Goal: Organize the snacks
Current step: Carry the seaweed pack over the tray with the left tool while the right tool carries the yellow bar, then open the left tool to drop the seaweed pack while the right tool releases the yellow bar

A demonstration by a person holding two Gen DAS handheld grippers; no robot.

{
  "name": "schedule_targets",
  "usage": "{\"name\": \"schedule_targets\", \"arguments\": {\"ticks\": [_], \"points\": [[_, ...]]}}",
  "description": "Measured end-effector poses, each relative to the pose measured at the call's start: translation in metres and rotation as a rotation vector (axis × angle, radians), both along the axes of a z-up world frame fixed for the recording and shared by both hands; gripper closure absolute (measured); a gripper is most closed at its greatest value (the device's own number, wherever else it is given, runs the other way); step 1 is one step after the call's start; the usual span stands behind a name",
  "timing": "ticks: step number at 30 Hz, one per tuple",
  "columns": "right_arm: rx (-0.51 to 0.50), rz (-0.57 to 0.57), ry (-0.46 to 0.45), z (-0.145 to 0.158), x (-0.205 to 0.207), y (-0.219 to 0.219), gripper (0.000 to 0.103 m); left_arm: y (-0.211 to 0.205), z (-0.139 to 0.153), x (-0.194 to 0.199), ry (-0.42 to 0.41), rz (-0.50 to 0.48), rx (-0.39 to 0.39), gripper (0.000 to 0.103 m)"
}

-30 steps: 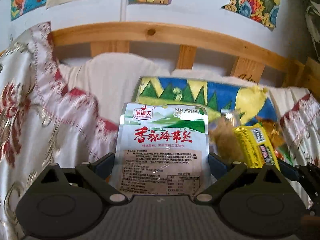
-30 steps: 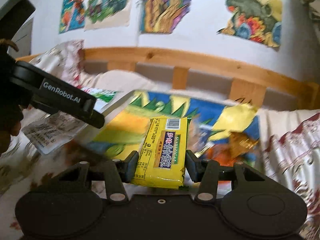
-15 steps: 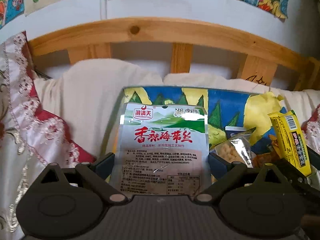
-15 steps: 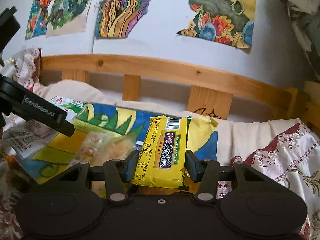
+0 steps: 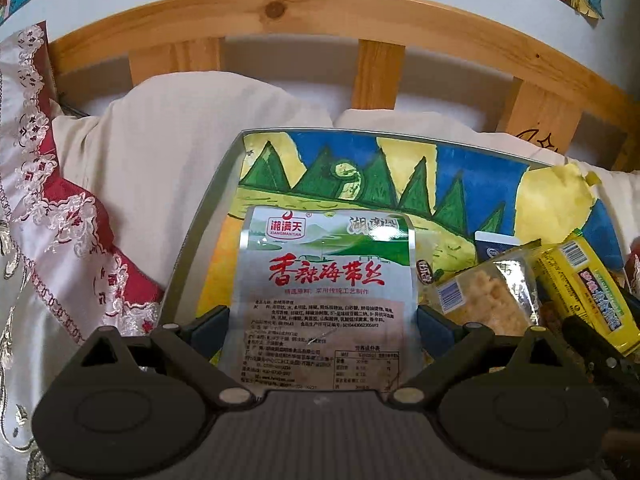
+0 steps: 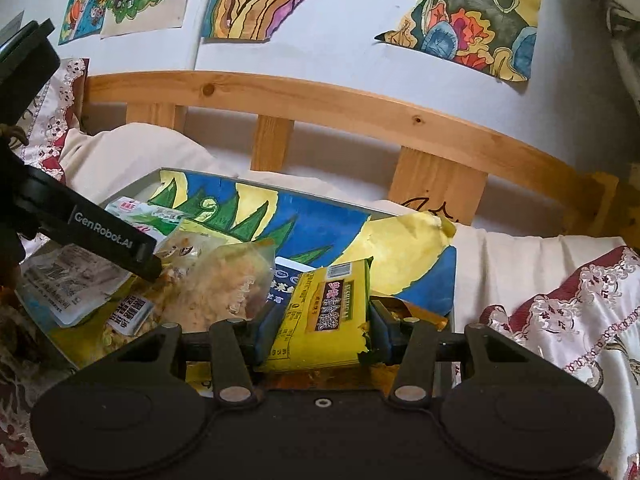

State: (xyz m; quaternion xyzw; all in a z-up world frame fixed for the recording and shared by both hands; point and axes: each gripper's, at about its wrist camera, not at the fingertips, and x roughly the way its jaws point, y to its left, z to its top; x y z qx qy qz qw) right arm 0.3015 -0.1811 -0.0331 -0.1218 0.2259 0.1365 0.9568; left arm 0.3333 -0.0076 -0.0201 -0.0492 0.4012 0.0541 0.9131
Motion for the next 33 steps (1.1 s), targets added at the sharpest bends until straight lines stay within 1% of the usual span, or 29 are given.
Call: {"name": "schedule_targets", "arguments": {"ticks": [11, 14, 20, 22, 24, 29, 31, 33], "points": [[-0.007, 0.001, -0.004, -0.002, -0.001, 0.003, 0.052, -0.003, -0.001, 0.001, 0.0, 0.009, -0.016, 0.004], [-0.004, -0.002, -0.007, -0.002, -0.002, 0.002, 0.05, -0.003, -0.002, 0.0, -0.006, 0.015, -0.016, 0.004], [0.015, -0.019, -0.027, 0.002, -0.005, 0.001, 0.035, -0.001, 0.0, -0.008, -0.014, 0.023, -0.018, 0.001], [0.023, -0.023, -0.042, 0.005, -0.009, 0.001, 0.026, 0.001, 0.002, -0.013, -0.021, 0.027, -0.018, 0.001], [0.036, -0.028, -0.059, 0.01, -0.013, 0.001, 0.02, 0.004, 0.004, -0.021, -0.037, 0.032, -0.028, 0.001], [0.066, -0.047, -0.095, 0.023, -0.023, 0.0, 0.014, 0.017, 0.016, -0.048, -0.1, 0.066, -0.075, 0.001], [0.08, -0.053, -0.107, 0.028, -0.03, 0.0, 0.008, 0.024, 0.021, -0.059, -0.122, 0.088, -0.093, 0.001], [0.095, -0.052, -0.12, 0.034, -0.038, 0.0, 0.006, 0.031, 0.026, -0.069, -0.139, 0.109, -0.106, 0.001]]}}
